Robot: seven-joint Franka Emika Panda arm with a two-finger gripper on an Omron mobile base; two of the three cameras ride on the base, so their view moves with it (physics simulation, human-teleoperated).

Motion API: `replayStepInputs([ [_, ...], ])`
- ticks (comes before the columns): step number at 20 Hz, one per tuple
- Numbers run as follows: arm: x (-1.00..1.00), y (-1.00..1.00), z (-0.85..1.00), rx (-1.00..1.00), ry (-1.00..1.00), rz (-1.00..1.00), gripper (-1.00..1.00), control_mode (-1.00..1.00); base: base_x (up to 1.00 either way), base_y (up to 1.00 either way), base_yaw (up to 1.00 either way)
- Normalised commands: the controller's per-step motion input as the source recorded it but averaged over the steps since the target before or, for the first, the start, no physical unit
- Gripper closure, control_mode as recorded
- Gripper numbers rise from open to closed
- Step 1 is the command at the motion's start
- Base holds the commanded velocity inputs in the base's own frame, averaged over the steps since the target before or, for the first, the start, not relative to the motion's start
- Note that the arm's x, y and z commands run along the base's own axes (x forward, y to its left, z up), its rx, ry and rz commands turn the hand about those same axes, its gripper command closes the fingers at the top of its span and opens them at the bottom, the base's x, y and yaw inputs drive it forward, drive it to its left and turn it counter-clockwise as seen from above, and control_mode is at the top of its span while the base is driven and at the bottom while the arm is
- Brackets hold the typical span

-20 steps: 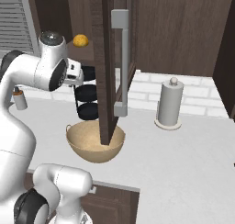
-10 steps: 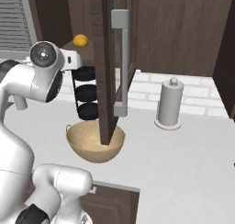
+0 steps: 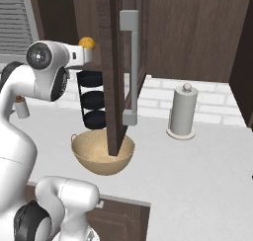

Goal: Open the cabinet, pick up the bread from the cabinet and place it in the basket. Then move the basket to the dining counter.

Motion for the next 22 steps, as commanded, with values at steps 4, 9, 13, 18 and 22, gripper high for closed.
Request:
replayStepInputs([
  [4, 0.27, -0.09, 0.47, 0.11, 0.15, -0.03, -1.00, -1.00, 0.00, 0.00, 0.00],
  [9, 0.58, -0.02, -0.06, 0.10, 0.05, 0.02, -1.00, -1.00, 0.00, 0.00, 0.00],
  [13, 0.68, 0.00, -0.11, 0.08, 0.11, 0.06, -1.00, -1.00, 0.00, 0.00, 0.00],
  [18, 0.54, 0.00, -0.18, 0.04, 0.05, 0.01, -1.00, -1.00, 0.00, 0.00, 0.00],
  [22, 0.36, 0.00, -0.01, 0.00, 0.15, 0.00, -1.00, -1.00, 0.00, 0.00, 0.00],
])
